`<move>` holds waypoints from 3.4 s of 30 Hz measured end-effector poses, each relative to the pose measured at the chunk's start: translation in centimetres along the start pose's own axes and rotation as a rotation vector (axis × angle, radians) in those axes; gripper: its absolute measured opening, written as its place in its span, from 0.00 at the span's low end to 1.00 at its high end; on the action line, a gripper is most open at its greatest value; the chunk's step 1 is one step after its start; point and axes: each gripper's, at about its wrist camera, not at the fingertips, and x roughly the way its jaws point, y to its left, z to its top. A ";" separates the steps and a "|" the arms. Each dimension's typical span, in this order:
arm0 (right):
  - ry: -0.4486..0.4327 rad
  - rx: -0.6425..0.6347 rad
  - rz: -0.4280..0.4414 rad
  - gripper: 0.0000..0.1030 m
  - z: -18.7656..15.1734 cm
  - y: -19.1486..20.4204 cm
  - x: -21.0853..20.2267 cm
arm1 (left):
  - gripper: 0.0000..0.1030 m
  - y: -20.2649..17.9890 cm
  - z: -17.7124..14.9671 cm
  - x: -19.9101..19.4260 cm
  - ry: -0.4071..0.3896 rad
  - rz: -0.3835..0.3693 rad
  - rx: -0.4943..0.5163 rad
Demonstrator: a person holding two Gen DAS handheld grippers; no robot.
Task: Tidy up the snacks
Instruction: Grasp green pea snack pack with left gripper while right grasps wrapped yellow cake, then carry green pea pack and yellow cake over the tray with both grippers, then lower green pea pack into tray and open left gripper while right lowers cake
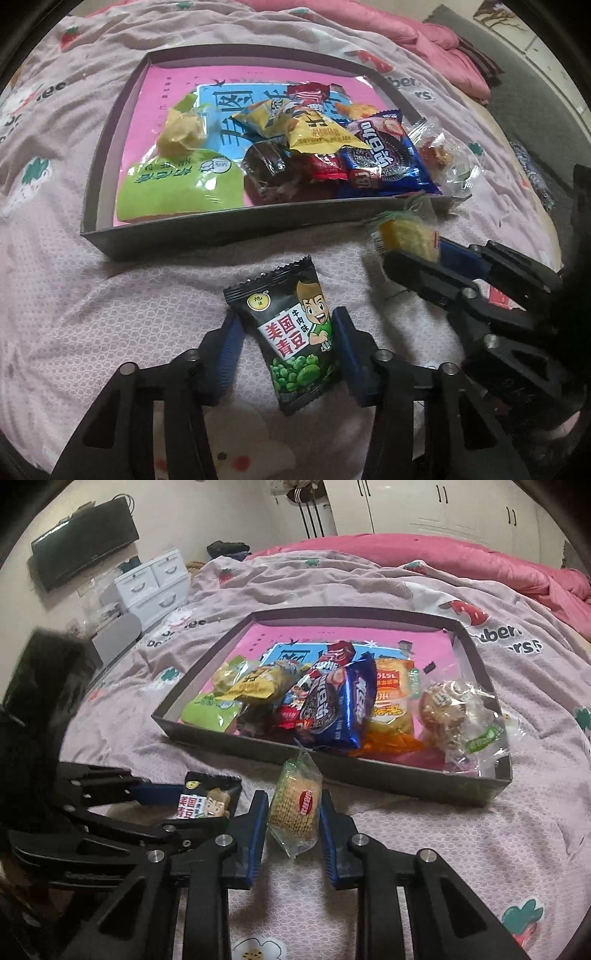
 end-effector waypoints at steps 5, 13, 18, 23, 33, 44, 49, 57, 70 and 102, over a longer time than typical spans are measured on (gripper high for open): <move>-0.026 -0.007 0.029 0.24 0.2 0.3 -0.7 | 0.37 0.2 0.0 -0.9 -0.032 -0.004 0.010; -0.075 -0.022 0.044 0.24 0.5 0.8 -1.7 | 0.35 0.8 0.8 -4.6 -0.132 -0.005 0.009; -0.140 -0.010 0.062 0.24 1.1 0.7 -3.1 | 0.35 1.1 1.9 -7.3 -0.219 0.008 0.010; -0.187 0.018 0.052 0.24 1.7 -0.1 -3.9 | 0.35 1.5 2.6 -8.5 -0.265 0.019 0.004; -0.258 0.059 0.016 0.24 2.9 -2.0 -4.9 | 0.35 2.3 4.3 -8.6 -0.306 0.035 -0.022; -0.311 0.106 -0.011 0.24 4.0 -4.1 -5.3 | 0.35 2.7 5.8 -6.7 -0.294 0.069 -0.012; -0.309 0.108 -0.013 0.24 4.4 -4.4 -4.8 | 0.35 3.0 6.2 -5.8 -0.283 0.078 -0.018; -0.273 0.118 -0.026 0.24 4.6 -4.8 -3.1 | 0.35 3.1 6.5 -4.0 -0.254 0.085 -0.014; -0.231 0.130 -0.075 0.24 4.3 -5.5 -1.2 | 0.35 3.0 6.9 -2.8 -0.244 0.079 -0.009; -0.265 0.134 -0.089 0.37 4.3 -5.7 -2.2 | 0.35 2.4 7.2 -2.6 -0.233 0.070 0.012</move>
